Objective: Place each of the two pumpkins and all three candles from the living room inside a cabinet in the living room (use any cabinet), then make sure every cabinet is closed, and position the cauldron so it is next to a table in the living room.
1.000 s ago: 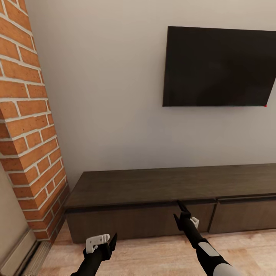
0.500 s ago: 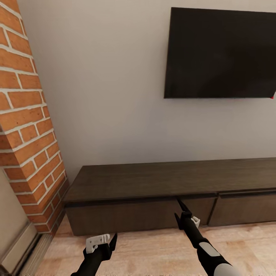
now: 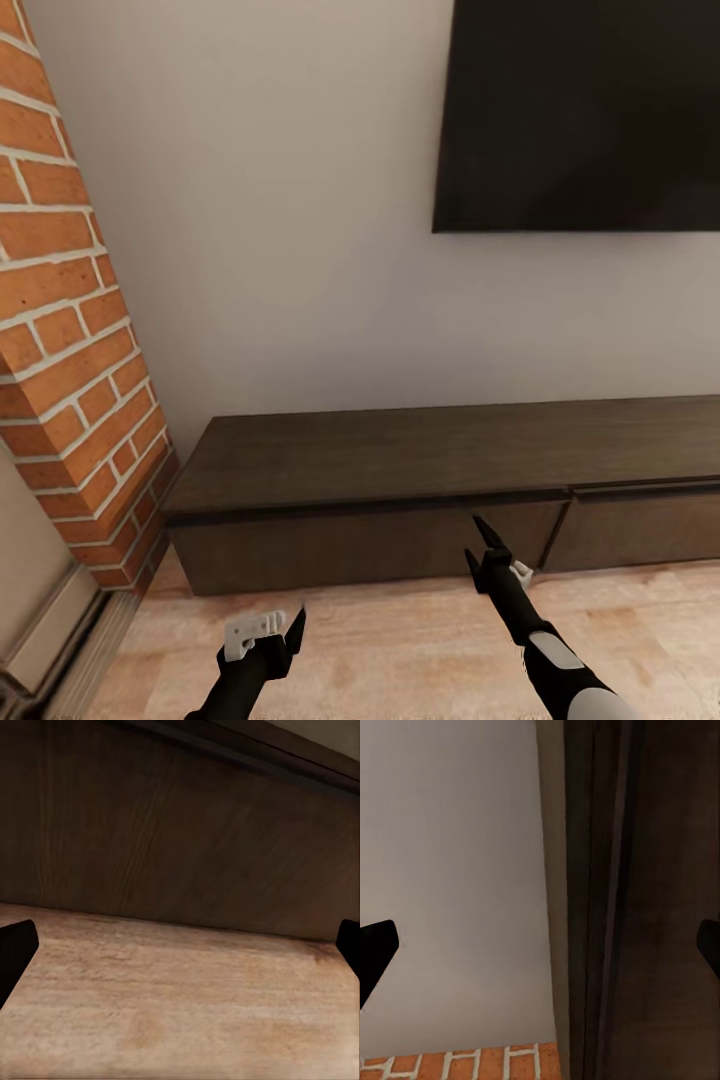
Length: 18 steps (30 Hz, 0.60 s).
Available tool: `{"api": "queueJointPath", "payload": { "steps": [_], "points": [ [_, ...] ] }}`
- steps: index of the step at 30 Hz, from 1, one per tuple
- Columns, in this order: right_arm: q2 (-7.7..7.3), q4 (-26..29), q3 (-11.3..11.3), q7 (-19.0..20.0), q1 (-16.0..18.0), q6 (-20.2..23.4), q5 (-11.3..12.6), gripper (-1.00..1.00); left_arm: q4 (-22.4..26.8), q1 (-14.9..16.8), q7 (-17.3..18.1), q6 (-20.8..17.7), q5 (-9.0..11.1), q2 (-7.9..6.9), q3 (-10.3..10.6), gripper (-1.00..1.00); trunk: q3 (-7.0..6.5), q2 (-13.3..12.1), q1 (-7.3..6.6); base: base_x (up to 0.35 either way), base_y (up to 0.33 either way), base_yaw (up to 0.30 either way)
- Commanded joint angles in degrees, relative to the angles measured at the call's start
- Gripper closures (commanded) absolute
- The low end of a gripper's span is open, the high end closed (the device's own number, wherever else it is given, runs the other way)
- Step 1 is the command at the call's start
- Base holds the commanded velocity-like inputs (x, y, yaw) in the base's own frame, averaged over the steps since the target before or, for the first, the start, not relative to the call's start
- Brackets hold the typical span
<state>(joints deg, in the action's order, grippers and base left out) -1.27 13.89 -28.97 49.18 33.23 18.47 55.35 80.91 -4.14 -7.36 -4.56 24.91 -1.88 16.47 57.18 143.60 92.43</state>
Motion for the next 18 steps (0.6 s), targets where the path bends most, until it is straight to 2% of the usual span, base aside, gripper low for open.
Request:
{"api": "queueJointPath", "payload": {
  "steps": [1,18],
  "points": [
    [-0.15,-0.1,0.0,0.6,0.0,0.5,0.5,-1.0,0.1,0.0,-0.4,-0.2,0.5,-0.06,0.1,-1.0,0.27,0.0,0.02,0.0,0.0,0.0],
    [-0.91,0.0,0.0,5.2,0.0,0.6,0.4,-1.0,0.1,0.0,-0.5,-0.2,0.5,-0.06,0.1,-1.0,4.04,0.3,0.45,0.0,0.0,0.0]
  ]
}}
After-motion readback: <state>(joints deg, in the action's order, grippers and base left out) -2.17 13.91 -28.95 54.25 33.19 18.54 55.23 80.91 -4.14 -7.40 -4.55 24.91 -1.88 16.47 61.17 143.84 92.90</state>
